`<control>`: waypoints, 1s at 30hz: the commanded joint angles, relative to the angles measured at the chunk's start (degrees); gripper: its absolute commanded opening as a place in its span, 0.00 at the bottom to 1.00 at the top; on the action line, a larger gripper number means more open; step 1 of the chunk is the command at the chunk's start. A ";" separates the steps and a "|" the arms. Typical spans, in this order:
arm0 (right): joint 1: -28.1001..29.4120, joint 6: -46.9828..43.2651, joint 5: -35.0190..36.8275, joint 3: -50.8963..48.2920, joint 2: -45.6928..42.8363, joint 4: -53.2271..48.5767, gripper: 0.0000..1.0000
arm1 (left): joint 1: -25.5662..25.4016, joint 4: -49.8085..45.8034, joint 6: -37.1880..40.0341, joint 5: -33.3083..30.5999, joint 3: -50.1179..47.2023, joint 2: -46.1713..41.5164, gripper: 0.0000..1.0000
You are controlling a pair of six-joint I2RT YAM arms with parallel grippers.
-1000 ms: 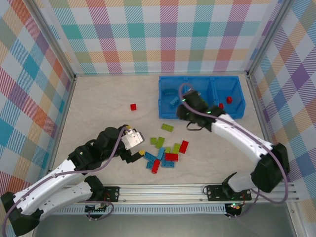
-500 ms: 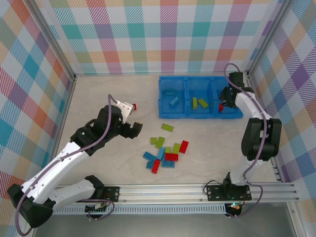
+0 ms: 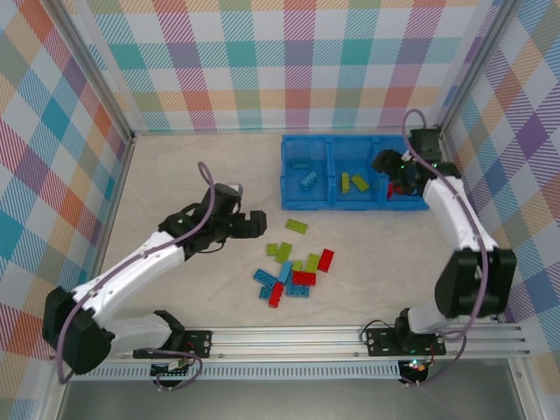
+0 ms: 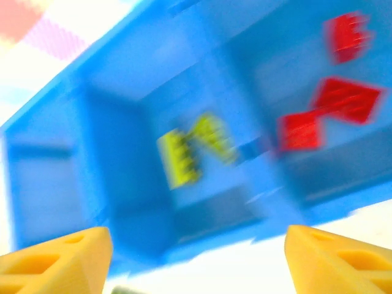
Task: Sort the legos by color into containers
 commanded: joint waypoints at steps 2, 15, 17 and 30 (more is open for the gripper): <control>12.55 -5.83 -8.78 -5.50 -6.23 -0.93 0.82 | -1.08 1.58 -6.16 3.83 1.41 7.59 0.97; 27.76 -4.79 -11.94 -12.19 -8.51 -7.95 0.89 | -8.71 0.62 -14.40 0.59 6.43 26.86 0.76; 27.76 -4.79 -11.94 -12.47 -8.53 -7.66 0.89 | -8.71 0.50 -14.54 -0.36 7.03 28.36 0.71; 27.85 -4.50 -11.94 -12.04 -8.07 -7.82 0.91 | -8.71 0.13 -14.19 -3.45 7.63 33.26 0.53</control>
